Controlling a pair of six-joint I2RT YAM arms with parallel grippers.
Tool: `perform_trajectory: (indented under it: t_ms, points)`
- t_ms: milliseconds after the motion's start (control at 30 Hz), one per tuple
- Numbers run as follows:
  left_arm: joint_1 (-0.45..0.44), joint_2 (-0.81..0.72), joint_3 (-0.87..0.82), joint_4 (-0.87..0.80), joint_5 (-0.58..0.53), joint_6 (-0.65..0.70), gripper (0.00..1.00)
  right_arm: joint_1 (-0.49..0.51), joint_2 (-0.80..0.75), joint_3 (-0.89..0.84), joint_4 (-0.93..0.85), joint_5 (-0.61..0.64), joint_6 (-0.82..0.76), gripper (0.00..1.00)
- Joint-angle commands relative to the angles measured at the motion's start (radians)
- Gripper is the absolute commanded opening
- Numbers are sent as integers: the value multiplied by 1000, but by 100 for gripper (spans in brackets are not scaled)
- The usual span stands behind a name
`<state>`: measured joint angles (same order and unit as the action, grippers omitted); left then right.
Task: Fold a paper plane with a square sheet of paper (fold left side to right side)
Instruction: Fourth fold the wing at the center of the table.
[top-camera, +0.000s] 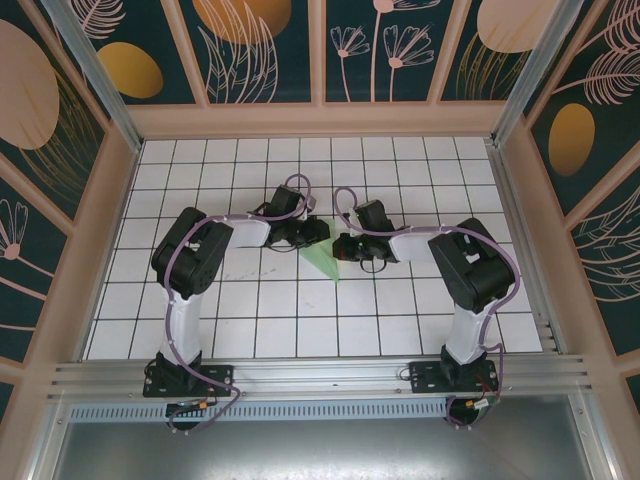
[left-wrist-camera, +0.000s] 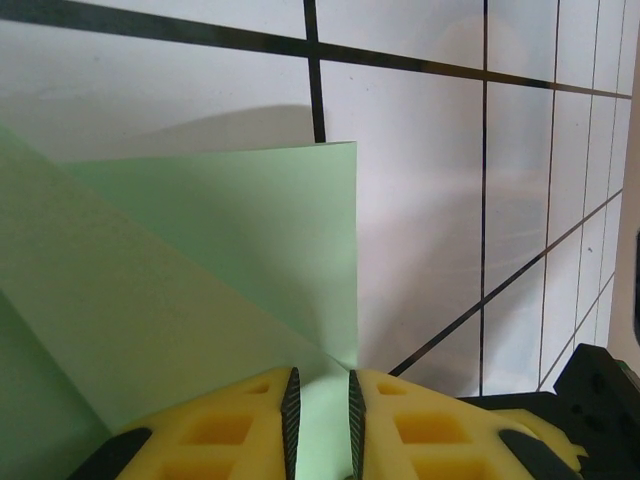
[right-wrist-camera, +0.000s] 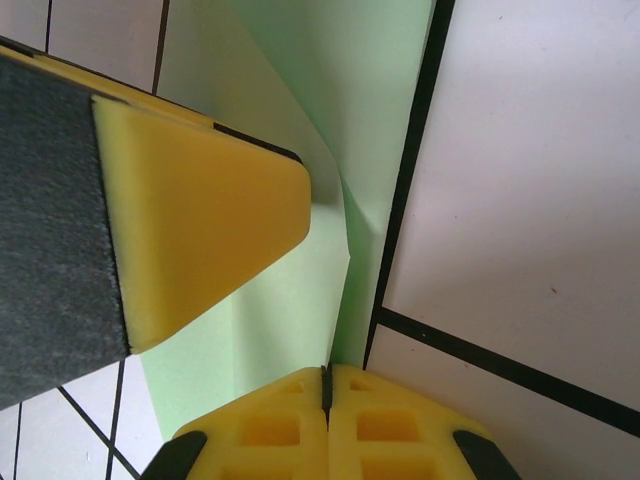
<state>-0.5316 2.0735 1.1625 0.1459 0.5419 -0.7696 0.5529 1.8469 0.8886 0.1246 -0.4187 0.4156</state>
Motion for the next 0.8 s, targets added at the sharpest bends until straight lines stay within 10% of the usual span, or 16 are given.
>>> perform_trajectory:
  t_ms: [0,400,767]
  points:
    - [-4,26,-44,-41,-51,27,25,15,42,-7,-112,40,-31,0]
    - [-3,31,-106,-20,-75,22,24,-34,-176,34,-167,49,-37,28]
    - [-3,20,-104,-26,-80,25,24,-11,-272,-61,-112,-92,62,33]
